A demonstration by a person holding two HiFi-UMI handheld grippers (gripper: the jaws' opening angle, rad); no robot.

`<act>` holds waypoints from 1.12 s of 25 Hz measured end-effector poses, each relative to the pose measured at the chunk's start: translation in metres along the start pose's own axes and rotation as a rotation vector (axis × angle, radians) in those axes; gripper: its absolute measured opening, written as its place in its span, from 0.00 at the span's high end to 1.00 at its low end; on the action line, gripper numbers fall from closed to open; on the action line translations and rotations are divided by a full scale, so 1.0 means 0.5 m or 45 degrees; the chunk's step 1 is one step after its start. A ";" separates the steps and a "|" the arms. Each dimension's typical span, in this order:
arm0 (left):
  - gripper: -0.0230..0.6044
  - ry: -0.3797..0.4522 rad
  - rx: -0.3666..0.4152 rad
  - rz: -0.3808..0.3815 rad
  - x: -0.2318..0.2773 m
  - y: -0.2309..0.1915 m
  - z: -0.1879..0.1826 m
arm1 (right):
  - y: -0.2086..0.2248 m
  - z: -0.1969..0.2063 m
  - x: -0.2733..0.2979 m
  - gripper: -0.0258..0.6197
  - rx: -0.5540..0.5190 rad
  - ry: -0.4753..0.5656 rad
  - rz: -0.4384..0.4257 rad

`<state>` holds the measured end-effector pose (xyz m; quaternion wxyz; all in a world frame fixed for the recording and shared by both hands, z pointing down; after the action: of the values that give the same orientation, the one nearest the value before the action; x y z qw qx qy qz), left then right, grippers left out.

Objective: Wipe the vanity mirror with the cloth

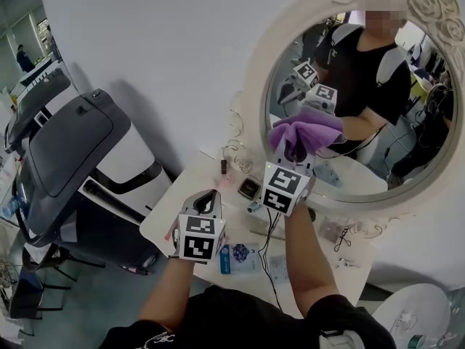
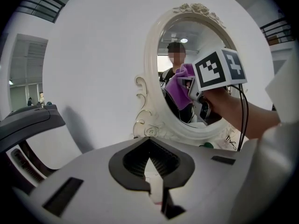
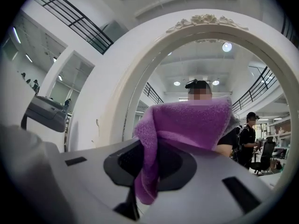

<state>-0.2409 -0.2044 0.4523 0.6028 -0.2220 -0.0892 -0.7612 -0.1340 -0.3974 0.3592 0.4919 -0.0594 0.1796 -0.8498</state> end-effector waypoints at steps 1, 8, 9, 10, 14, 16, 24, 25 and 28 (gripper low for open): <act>0.97 -0.003 0.002 -0.003 0.001 -0.003 0.000 | -0.007 -0.001 0.003 0.87 -0.008 0.001 -0.001; 0.97 -0.010 0.007 -0.008 0.015 -0.023 -0.009 | -0.078 -0.005 0.040 0.87 -0.033 -0.049 -0.159; 0.97 -0.005 0.006 -0.007 0.016 -0.023 -0.013 | -0.086 -0.006 0.046 0.87 -0.052 -0.036 -0.161; 0.97 0.001 0.006 -0.003 0.017 -0.023 -0.016 | -0.090 -0.005 0.048 0.87 -0.057 -0.019 -0.154; 0.97 0.008 0.014 0.019 0.017 -0.021 -0.018 | -0.095 0.002 0.050 0.88 -0.066 -0.008 -0.143; 0.97 0.006 0.013 0.026 0.017 -0.025 -0.017 | -0.097 0.001 0.050 0.88 -0.070 -0.019 -0.148; 0.97 0.034 0.022 0.086 0.008 -0.014 -0.028 | -0.107 0.011 0.050 0.88 -0.097 -0.083 -0.177; 0.97 0.038 0.024 0.092 0.007 -0.012 -0.030 | -0.108 0.016 0.050 0.88 -0.103 -0.089 -0.178; 0.97 0.053 0.027 0.103 0.003 -0.006 -0.033 | -0.112 0.040 0.046 0.88 -0.148 -0.116 -0.180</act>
<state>-0.2479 -0.2115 0.4390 0.6373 -0.2031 -0.0757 -0.7395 -0.1858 -0.3969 0.3962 0.4342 -0.1389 0.2014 -0.8670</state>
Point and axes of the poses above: the fingertips, and each gripper's own axes: x forward along the fingers, y to its right, z out of its underside, the point moved 5 cm from there along -x, backward along the fingers, and after that the axes turned 10 degrees about -x, right-handed, at the moved point
